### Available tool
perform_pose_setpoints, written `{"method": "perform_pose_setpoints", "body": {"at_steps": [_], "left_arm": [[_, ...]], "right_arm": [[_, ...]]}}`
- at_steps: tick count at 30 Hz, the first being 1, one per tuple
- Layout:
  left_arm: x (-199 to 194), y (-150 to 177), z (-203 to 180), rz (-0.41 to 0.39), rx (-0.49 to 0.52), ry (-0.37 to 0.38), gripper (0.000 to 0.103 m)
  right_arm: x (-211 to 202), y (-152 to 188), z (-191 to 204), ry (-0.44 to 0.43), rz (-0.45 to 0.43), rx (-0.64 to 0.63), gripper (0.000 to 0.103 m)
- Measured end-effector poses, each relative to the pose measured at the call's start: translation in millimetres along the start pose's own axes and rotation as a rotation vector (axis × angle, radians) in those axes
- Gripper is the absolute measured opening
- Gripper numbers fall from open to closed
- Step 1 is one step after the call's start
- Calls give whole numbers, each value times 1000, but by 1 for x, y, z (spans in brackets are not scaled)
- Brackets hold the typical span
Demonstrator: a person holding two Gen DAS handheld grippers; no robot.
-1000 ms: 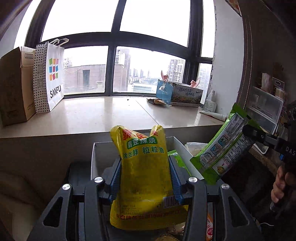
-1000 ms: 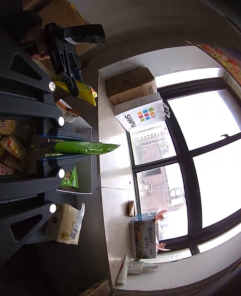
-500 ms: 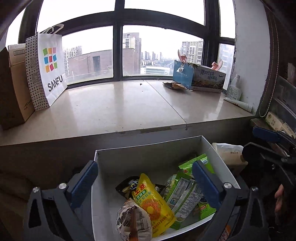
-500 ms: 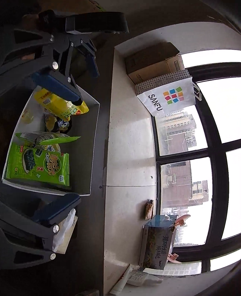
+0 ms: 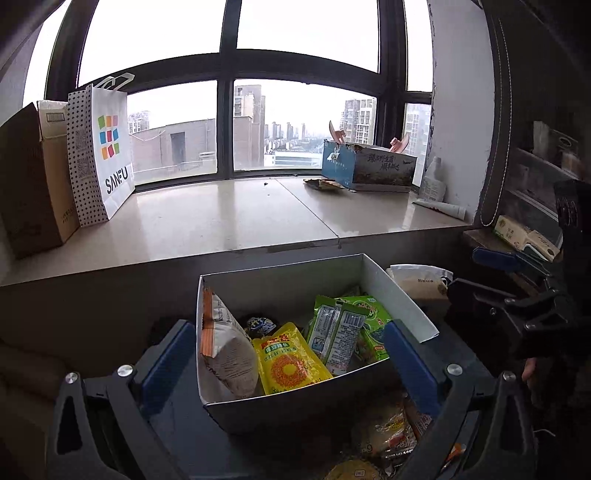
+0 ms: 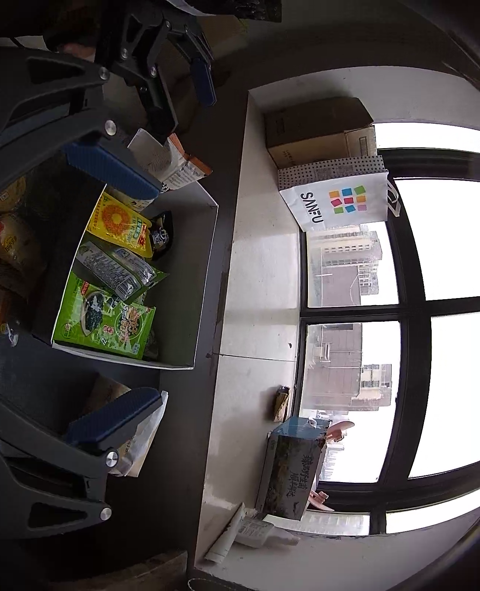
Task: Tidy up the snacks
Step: 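Withdraw both grippers toward the remaining snacks on the table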
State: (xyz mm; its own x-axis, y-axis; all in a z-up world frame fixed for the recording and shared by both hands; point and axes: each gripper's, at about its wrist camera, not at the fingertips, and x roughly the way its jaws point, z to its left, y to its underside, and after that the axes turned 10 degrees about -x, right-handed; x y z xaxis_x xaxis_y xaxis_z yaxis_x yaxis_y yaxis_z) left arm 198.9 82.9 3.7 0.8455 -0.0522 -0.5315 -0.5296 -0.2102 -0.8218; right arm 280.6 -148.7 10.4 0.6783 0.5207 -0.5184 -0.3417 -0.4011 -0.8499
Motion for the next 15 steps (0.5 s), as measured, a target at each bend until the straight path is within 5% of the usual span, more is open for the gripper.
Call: {"method": "perform_pose_setpoints", "body": {"at_steps": [8, 15], "left_arm": [[-70, 68, 2, -8, -76, 73, 103], [-95, 118, -1, 16, -161, 102, 103]], "right_arm": [[-56, 65, 17, -77, -29, 59, 103], [-79, 134, 35, -132, 96, 50, 103]]}}
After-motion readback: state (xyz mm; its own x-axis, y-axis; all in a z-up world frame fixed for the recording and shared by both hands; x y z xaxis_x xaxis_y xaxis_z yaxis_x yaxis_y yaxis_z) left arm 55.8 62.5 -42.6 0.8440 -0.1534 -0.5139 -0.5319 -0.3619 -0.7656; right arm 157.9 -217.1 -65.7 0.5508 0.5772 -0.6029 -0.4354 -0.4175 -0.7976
